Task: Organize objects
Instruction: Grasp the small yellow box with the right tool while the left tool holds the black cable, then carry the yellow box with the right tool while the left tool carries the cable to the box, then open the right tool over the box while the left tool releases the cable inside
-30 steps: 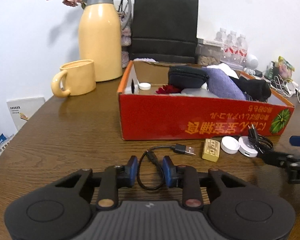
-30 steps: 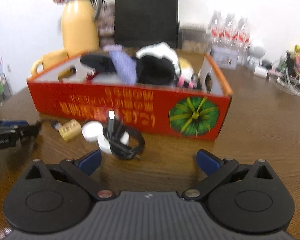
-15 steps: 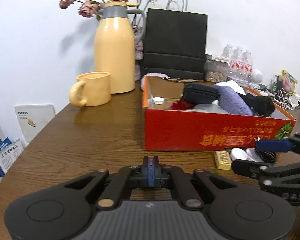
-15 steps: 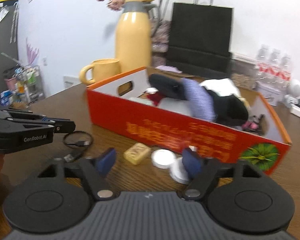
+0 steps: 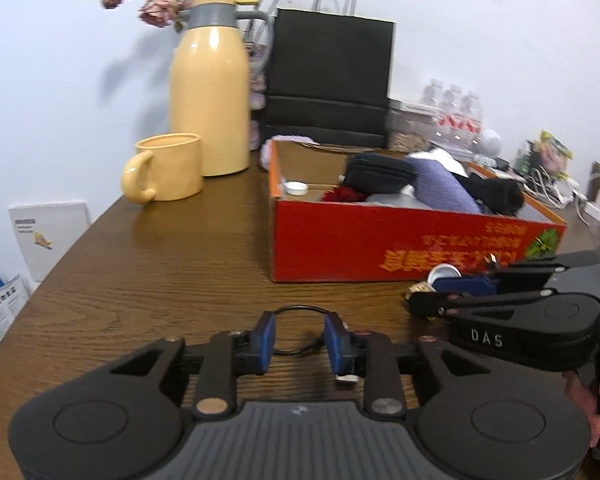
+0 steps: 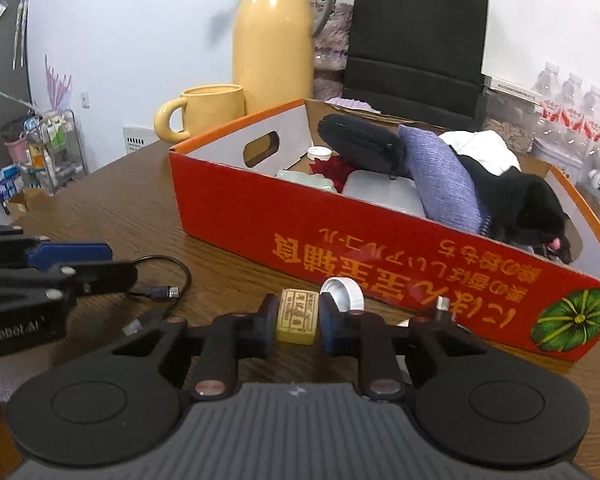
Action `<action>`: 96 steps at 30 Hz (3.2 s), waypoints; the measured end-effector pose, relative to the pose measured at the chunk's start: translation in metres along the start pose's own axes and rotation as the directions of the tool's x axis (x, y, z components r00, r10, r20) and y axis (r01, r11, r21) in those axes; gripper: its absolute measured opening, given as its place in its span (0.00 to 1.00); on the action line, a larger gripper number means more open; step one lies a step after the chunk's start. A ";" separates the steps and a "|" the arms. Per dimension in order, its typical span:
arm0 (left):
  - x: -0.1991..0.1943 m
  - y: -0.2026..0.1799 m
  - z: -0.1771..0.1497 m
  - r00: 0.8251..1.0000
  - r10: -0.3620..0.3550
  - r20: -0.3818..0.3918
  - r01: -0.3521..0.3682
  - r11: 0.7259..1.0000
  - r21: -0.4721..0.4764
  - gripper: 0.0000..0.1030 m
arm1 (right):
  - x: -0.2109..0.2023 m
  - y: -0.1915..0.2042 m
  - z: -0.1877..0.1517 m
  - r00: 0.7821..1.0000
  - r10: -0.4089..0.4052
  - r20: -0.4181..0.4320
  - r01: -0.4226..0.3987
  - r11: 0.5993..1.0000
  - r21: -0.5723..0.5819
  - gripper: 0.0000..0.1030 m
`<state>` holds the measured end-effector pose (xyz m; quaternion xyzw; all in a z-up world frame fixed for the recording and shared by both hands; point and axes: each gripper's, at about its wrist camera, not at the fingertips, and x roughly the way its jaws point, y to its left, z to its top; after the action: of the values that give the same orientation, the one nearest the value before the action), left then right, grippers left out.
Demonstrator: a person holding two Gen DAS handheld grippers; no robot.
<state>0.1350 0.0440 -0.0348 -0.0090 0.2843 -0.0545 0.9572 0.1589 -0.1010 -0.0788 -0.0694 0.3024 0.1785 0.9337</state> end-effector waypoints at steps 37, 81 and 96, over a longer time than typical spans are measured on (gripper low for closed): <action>0.019 -0.038 0.000 1.000 0.024 0.000 -0.024 0.990 0.140 0.19 | -0.061 -0.026 -0.026 0.981 0.022 0.191 -0.031 0.998 0.045 0.22; 0.097 -0.083 0.145 0.956 0.064 0.285 -0.073 0.997 0.023 1.00 | -0.005 -0.137 0.064 0.945 -0.152 0.289 0.106 0.980 0.167 0.84; 0.089 -0.070 0.133 0.958 0.042 0.285 -0.036 0.999 -0.027 1.00 | -0.017 -0.135 0.054 0.934 -0.186 0.305 0.141 0.976 0.163 1.00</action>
<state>0.2743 -0.0372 0.0319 -0.0216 0.1440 -0.0308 0.9889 0.2259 -0.2184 -0.0219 0.0006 0.1525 0.0876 0.9844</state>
